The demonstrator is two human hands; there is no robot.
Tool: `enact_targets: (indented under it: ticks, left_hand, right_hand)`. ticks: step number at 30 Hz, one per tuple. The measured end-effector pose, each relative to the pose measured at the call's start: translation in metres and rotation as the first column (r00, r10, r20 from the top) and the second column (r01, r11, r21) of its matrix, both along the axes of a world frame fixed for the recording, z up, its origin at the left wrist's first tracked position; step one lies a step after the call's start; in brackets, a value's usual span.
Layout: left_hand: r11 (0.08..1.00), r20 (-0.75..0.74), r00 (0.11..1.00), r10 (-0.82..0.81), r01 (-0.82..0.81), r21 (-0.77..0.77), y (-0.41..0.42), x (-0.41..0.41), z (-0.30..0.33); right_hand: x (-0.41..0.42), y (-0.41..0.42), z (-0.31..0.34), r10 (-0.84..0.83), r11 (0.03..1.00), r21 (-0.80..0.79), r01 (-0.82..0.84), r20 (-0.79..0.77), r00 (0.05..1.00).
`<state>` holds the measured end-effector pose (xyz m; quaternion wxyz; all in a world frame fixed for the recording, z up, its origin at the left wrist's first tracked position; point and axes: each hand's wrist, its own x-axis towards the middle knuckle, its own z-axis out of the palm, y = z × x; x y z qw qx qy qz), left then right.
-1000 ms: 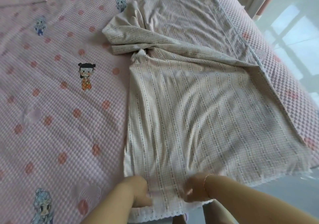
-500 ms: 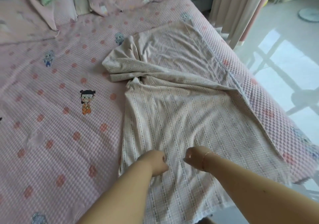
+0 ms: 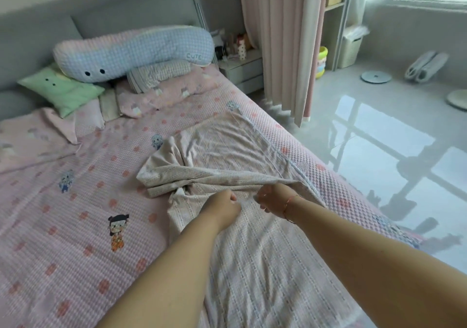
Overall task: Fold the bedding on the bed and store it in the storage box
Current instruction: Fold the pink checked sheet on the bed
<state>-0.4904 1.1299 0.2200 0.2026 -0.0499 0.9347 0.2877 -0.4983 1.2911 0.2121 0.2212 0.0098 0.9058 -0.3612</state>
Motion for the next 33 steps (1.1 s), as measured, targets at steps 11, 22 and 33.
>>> enact_targets:
  ticks: [11,22,33]
  left_hand:
    - [0.950,-0.142,0.983,0.114,-0.066,0.304,0.064,-0.008,0.070]
    - [0.895,-0.184,0.945,0.269,-0.175,0.410,0.231,-0.053,0.092]
    - [0.695,-0.016,0.863,0.505,-0.396,0.600,0.444,-0.132,0.079]
  right_hand:
    - [-0.002,0.065,0.083,-0.398,0.838,-0.453,0.303,-0.128,0.909]
    - [-0.058,0.228,0.118,-0.448,0.673,-0.679,0.294,-0.058,0.892]
    - [-0.148,0.445,0.119,-0.354,0.734,-0.615,0.287,0.012,0.935]
